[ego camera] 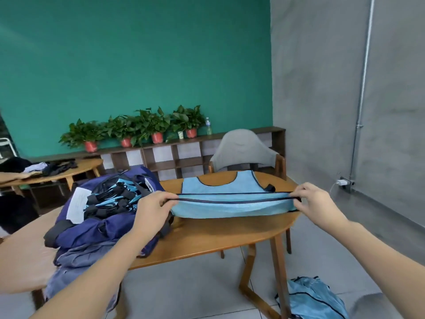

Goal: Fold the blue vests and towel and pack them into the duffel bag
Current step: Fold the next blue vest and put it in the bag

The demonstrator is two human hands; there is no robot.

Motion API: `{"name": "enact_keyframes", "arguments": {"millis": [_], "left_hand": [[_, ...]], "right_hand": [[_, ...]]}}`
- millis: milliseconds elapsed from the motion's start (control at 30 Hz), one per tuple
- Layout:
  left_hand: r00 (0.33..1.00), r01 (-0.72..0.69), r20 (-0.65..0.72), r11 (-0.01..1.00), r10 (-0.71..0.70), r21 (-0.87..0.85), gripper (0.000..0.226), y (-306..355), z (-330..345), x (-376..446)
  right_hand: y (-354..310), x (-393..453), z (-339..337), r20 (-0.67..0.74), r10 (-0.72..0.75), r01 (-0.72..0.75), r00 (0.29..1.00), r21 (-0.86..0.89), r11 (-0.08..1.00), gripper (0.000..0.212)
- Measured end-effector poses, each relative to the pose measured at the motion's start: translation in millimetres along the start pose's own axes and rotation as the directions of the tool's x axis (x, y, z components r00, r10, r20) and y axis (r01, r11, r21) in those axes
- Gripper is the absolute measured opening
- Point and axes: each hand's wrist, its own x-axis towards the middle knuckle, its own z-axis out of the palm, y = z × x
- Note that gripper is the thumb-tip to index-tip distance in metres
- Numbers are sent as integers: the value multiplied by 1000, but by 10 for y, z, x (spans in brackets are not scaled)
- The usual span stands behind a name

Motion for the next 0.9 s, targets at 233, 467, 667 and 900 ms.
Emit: {"name": "enact_keyframes", "arguments": {"millis": [233,467,667,900], "left_hand": [[985,-11,-171,993,-10,-119,15,933,-823,1092],[971,-90,-239,958,24,-271,15,1863,-2034,1918],[997,-37,-70,946,15,-323,13,2182,-2791,2134],[997,77,4,937,-81,-340,18,1959,-2853,2184]], "right_hand": [[-701,953,-1161,-208,186,-98,960,374,922,14],[-1484,1801,-2577,-265,166,-1,950,527,850,20],[-1710,2061,-3212,-162,86,26,983,586,810,22],[-1759,2062,-3026,-193,122,20,973,604,797,28]]}}
